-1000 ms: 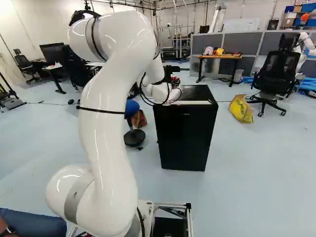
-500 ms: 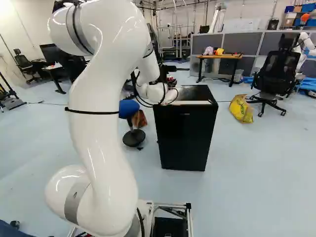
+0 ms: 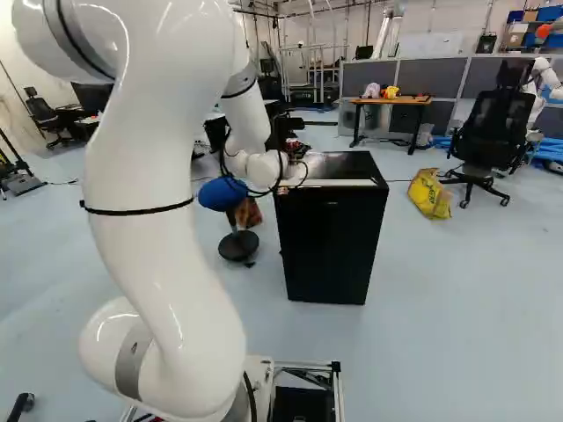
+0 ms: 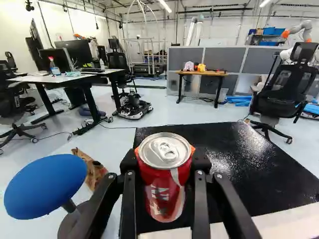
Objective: Grab a drink from the fridge
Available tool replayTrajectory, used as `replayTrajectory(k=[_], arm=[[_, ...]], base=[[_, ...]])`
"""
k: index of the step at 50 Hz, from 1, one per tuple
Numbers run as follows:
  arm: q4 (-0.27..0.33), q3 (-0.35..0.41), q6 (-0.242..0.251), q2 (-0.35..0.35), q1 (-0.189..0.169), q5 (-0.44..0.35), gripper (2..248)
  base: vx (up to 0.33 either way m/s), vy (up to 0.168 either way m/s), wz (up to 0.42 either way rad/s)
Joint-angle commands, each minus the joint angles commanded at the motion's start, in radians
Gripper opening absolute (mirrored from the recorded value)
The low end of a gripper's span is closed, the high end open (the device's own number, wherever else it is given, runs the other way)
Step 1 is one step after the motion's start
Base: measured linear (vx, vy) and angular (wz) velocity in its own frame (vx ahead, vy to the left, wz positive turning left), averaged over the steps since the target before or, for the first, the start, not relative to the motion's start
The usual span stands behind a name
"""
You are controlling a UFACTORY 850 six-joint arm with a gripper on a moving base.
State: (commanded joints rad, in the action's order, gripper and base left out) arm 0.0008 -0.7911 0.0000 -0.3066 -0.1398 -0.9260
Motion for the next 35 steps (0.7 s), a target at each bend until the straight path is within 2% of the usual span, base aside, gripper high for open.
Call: replayTrajectory(k=[35], arm=[[0.0,0.355,0.0,0.296,0.071,0.027,98]], base=[[0.0,0.0,0.0]])
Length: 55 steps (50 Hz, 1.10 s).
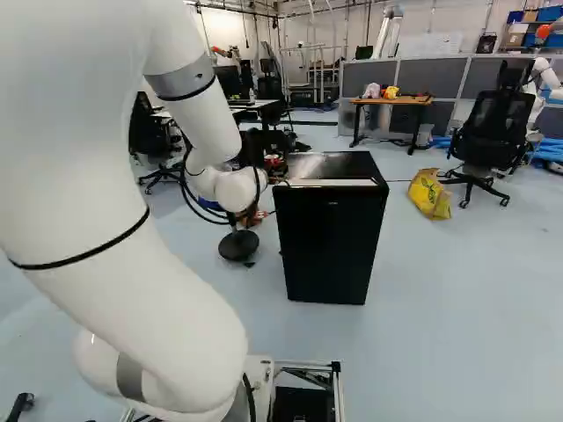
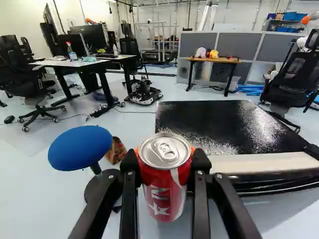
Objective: Grab a drink from the fridge
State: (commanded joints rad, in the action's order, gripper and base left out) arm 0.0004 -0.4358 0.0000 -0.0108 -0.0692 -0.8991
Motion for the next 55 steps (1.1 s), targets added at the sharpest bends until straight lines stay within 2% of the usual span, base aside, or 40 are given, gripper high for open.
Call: replayTrajectory(k=[25,55], arm=[[0.0,0.188,0.0,0.157,0.037,0.014,98],[0.0,0.317,0.0,0.264,0.063,0.024,98]], base=[[0.0,0.0,0.0],[0.0,0.0,0.0]])
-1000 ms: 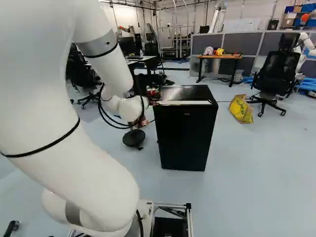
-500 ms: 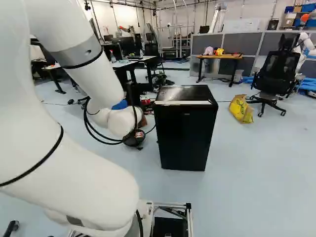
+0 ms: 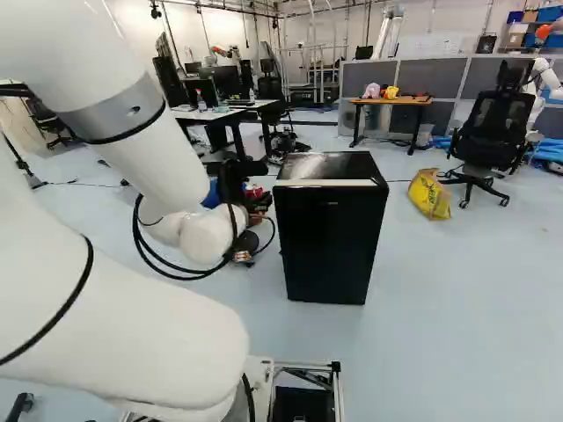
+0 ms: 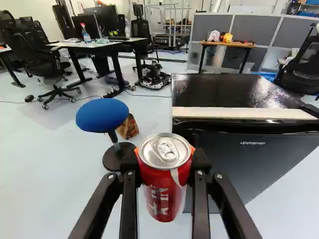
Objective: Grab a drink from the fridge
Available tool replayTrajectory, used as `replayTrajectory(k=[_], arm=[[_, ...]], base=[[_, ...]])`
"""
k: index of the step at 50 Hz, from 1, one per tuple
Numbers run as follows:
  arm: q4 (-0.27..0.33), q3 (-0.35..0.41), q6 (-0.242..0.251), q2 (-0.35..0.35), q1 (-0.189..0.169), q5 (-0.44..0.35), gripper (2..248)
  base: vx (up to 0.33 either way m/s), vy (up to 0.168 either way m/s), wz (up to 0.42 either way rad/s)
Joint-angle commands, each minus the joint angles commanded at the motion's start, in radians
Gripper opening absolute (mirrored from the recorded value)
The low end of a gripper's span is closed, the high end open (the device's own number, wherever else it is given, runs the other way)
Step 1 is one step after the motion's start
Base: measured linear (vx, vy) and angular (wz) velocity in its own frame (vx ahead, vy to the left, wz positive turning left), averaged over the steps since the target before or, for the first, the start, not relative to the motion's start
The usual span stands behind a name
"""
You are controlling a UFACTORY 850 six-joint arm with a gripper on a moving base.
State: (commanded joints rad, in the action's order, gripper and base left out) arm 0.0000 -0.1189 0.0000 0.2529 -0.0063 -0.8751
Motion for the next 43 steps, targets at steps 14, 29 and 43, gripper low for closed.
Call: replayTrajectory(k=[14,29,43], arm=[[0.0,0.026,0.0,0.022,0.005,0.002,98],[0.0,0.032,0.0,0.026,0.006,0.002,98],[0.0,0.032,0.0,0.026,0.006,0.002,98]], base=[[0.0,0.0,0.0],[0.0,0.0,0.0],[0.0,0.0,0.0]])
